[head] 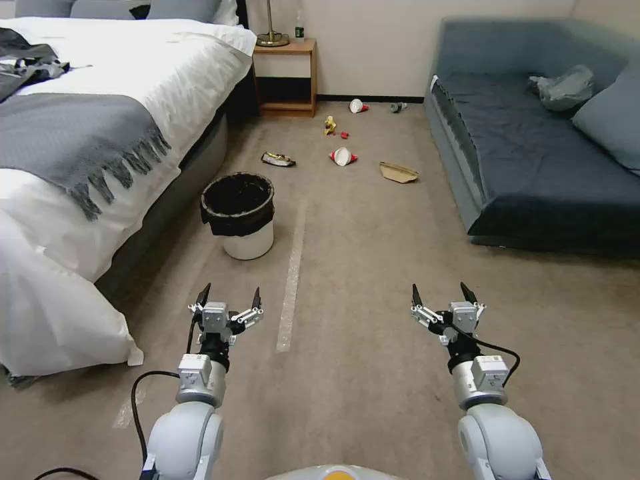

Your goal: Pick up the trash can from the floor.

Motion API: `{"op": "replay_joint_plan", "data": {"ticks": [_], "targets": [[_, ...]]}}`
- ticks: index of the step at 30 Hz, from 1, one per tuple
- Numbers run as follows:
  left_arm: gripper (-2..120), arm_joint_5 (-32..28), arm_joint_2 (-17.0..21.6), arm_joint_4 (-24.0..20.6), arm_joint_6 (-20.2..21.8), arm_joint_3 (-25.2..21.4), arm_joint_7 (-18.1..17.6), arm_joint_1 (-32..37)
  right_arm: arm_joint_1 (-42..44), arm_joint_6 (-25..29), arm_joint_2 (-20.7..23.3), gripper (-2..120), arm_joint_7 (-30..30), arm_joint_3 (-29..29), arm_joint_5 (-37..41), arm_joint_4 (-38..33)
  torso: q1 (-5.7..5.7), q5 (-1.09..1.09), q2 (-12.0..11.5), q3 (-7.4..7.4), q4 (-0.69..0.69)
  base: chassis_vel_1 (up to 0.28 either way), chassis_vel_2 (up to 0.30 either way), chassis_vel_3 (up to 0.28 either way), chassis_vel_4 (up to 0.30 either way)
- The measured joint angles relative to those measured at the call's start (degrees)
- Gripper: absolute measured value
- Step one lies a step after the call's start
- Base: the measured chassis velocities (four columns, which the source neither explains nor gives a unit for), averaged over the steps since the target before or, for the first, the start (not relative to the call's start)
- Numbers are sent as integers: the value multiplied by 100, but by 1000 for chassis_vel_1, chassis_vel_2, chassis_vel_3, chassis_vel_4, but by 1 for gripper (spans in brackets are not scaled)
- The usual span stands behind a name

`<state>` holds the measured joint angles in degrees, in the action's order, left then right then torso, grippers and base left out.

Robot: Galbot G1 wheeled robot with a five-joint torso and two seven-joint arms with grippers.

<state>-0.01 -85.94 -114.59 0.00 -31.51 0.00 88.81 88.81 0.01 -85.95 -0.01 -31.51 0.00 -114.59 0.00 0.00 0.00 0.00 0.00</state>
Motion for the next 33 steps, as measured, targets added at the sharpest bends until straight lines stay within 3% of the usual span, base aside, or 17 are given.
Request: {"op": "replay_joint_plan", "data": {"ticks": [29, 33], "targets": [[100, -8, -1, -10, -10, 0, -14, 29, 0, 0, 0, 100, 0, 0, 0, 0, 0, 0, 0, 0, -2, 0, 0, 0, 0], [100, -115, -32, -333, -129, -3, -175, 457, 110, 11, 6, 100, 6, -4, 11, -73, 0, 2, 0, 0, 3, 0, 0, 0, 0]]}}
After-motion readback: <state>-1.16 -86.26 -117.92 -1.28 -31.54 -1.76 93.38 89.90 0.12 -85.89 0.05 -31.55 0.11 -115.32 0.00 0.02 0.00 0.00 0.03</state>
